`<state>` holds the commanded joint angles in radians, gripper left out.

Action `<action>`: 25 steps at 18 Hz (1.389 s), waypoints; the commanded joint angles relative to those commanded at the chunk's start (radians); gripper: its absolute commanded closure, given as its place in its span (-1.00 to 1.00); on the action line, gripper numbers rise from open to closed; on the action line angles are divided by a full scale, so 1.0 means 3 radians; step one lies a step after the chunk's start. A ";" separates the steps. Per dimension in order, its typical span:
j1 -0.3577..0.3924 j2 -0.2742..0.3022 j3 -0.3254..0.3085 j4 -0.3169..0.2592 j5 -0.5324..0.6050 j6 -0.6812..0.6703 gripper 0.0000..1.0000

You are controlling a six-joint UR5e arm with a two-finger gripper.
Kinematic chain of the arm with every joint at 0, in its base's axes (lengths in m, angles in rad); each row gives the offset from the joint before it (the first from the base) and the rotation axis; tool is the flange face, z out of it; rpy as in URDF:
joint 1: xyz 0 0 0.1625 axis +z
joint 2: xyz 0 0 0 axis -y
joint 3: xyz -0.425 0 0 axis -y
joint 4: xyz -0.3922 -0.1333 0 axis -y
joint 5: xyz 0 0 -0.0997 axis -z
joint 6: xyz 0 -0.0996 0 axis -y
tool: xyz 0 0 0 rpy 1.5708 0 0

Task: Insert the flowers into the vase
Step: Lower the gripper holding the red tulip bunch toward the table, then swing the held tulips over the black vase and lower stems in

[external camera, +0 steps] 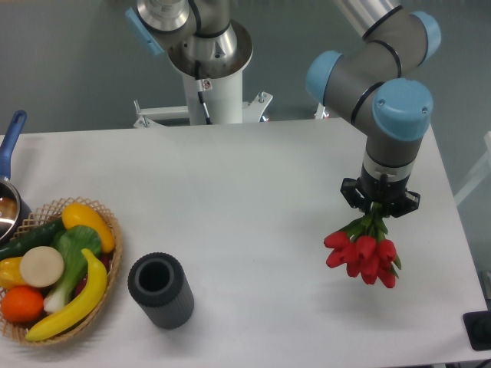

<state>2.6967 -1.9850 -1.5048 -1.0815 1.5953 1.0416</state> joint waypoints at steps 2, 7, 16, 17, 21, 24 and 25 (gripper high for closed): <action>-0.0005 0.0000 0.0000 0.0000 0.0000 0.0000 1.00; -0.0031 -0.0036 0.0051 0.0005 -0.0046 -0.0010 1.00; -0.0281 -0.0168 0.0342 0.0358 -0.1235 -0.0358 1.00; -0.0286 -0.0189 0.0373 0.0363 -0.1536 -0.0434 1.00; -0.0297 -0.0317 0.0526 0.0399 -0.2591 -0.0797 1.00; -0.0444 -0.0353 0.0659 0.0485 -0.2669 -0.0803 1.00; -0.0485 -0.0353 0.0670 0.0643 -0.2705 -0.0803 1.00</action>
<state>2.5511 -2.0908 -1.3039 -0.8887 0.7840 0.8007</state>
